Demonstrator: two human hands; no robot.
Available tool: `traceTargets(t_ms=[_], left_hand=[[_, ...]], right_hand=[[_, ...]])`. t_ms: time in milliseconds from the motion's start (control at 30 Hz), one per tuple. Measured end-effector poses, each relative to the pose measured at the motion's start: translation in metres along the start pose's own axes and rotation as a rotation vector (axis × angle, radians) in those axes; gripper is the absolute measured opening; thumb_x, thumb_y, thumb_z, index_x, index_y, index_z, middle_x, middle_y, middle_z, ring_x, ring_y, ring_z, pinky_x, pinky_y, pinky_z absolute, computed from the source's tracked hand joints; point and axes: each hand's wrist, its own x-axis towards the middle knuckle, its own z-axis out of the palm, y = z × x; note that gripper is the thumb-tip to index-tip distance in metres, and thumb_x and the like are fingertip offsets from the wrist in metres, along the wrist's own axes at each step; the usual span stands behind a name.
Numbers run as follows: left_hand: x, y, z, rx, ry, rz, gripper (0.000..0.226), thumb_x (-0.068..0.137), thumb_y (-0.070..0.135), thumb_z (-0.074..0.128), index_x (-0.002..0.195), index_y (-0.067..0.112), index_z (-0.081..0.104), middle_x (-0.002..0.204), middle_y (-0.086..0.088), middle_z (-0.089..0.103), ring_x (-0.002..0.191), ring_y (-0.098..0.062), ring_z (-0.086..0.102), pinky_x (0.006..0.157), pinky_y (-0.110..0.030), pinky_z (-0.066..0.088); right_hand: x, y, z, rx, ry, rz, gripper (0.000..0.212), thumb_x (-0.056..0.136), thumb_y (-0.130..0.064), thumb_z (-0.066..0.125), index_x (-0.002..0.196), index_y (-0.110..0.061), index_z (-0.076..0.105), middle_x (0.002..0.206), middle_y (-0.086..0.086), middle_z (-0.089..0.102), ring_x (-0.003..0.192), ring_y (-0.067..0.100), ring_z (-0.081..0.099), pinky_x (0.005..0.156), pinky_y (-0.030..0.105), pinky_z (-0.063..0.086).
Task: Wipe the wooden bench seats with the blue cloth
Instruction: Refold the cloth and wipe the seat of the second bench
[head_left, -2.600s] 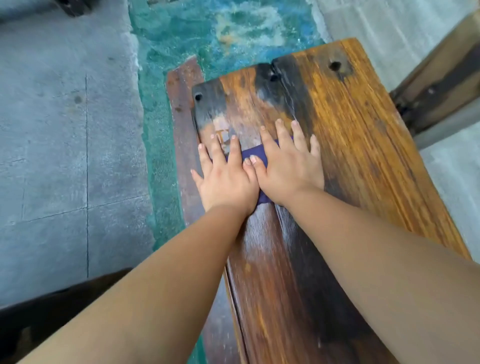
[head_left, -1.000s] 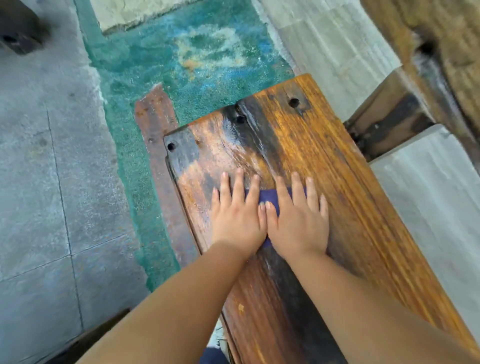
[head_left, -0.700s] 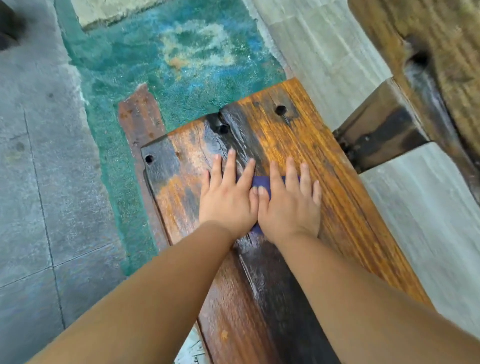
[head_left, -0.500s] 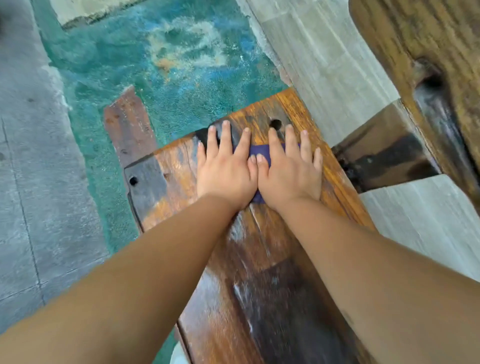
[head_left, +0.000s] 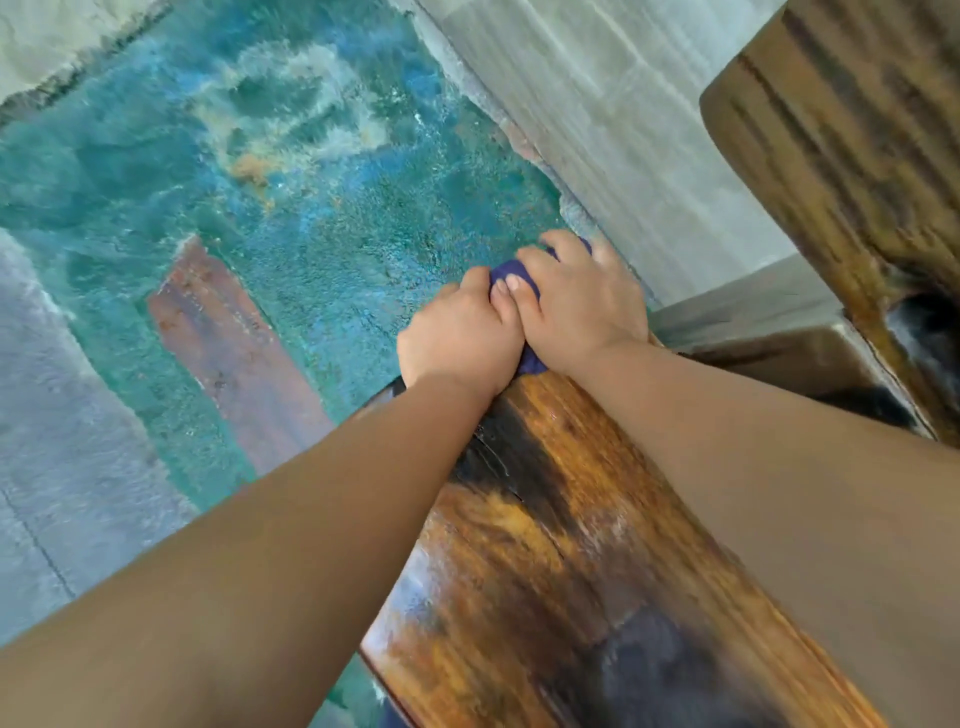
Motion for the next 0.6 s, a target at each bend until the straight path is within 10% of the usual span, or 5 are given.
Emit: traceTargets(t_ms=[600], left_hand=[[0.009, -0.006, 0.002, -0.089, -0.014, 0.001, 0.035, 0.092, 0.054, 0.025, 0.077, 0.027, 0.041, 0.09, -0.004, 0.064, 0.077, -0.033, 0.057, 0.063, -0.036, 0.03]], right_hand=[[0.024, 0.0, -0.011, -0.041, -0.054, -0.273, 0.053, 0.092, -0.041, 0.019, 0.081, -0.016, 0.065, 0.087, 0.003, 0.064, 0.09, 0.028, 0.054, 0.092, 0.042, 0.04]])
